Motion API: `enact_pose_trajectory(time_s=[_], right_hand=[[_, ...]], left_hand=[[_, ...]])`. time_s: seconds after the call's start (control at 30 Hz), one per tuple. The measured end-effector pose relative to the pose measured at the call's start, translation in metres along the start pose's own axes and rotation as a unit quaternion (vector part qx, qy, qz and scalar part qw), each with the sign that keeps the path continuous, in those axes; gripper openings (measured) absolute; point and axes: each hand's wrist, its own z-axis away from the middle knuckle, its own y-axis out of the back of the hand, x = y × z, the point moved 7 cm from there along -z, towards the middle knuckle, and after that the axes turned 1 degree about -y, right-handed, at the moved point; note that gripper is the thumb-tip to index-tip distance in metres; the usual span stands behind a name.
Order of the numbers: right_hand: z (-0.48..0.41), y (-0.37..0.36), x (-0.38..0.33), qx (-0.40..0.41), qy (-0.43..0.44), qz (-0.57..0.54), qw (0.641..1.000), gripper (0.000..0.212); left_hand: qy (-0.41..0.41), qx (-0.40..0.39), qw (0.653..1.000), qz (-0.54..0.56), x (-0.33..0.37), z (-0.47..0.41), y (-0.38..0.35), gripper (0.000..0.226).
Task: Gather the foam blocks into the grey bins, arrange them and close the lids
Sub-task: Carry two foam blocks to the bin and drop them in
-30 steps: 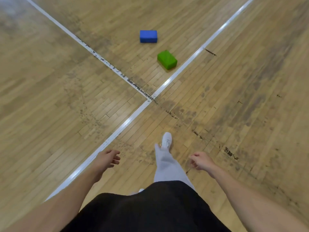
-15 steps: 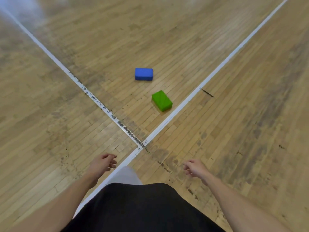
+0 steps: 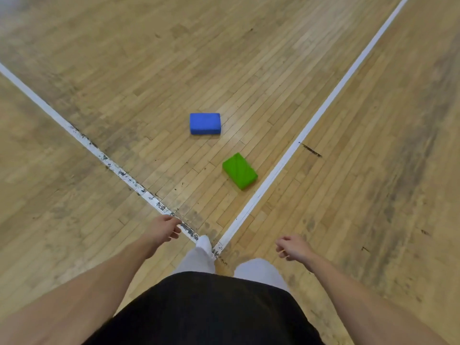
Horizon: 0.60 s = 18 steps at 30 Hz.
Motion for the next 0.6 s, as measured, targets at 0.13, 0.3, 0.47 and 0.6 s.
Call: enact_pose_trajectory(time_s=[0.13, 0.3, 0.47, 0.6], right_hand=[[-0.029, 0.038, -0.079, 0.008, 0.055, 0.058, 0.997, 0.016], [-0.072, 0.094, -0.159, 0.003, 0.15, 0.123, 0.981, 0.014], [-0.135, 0.153, -0.197, 0.001, 0.21, 0.144, 0.967, 0.022], [-0.21, 0.181, -0.211, -0.002, 0.224, 0.155, 0.962, 0.026]], left_hand=[[-0.065, -0.025, 0.993, -0.093, 0.081, -0.037, -0.001, 0.02], [-0.151, -0.051, 0.959, -0.235, 0.178, -0.084, -0.023, 0.021], [-0.19, -0.047, 0.93, -0.311, 0.251, -0.134, -0.062, 0.023], [-0.218, -0.063, 0.888, -0.4, 0.286, -0.19, -0.106, 0.025]])
